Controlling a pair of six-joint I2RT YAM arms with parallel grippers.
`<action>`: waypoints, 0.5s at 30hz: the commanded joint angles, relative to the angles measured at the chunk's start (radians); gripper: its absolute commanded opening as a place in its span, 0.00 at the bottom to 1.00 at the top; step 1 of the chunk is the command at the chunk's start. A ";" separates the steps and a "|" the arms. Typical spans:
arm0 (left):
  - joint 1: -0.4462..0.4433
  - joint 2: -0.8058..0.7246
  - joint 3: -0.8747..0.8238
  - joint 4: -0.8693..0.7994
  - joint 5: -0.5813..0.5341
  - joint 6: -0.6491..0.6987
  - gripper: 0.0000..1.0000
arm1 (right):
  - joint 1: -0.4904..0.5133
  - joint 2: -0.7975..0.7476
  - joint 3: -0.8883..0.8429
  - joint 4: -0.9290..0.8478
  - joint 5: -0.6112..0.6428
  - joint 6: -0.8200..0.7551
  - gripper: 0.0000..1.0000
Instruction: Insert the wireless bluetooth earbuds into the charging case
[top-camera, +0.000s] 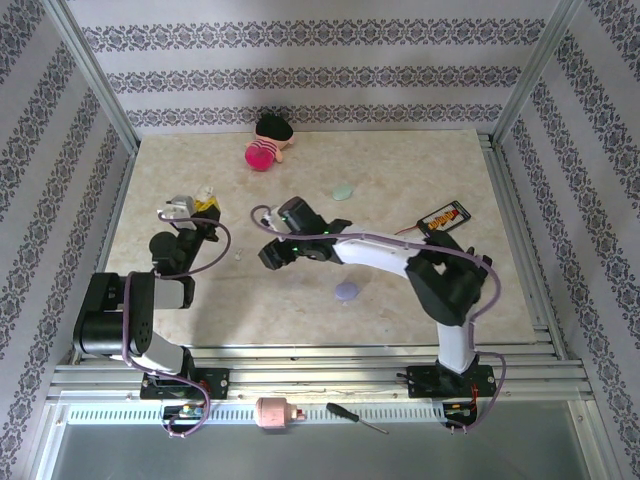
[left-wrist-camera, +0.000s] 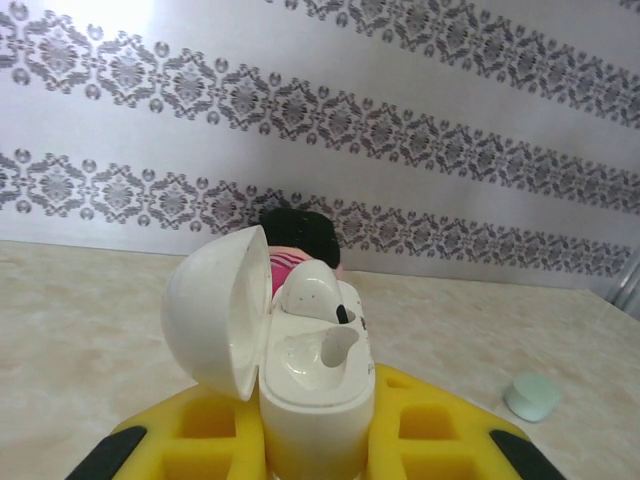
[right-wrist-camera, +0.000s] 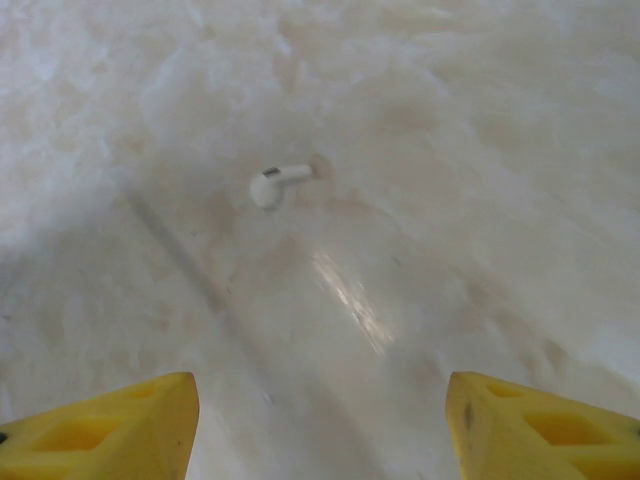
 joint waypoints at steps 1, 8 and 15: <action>0.034 0.009 0.022 0.070 0.019 -0.032 0.09 | 0.025 0.093 0.121 0.034 -0.030 -0.039 0.67; 0.082 0.034 0.045 0.070 0.028 -0.031 0.09 | 0.047 0.299 0.310 0.015 -0.025 -0.106 0.67; 0.098 0.039 0.050 0.070 0.061 -0.029 0.09 | 0.069 0.424 0.456 -0.037 -0.006 -0.121 0.67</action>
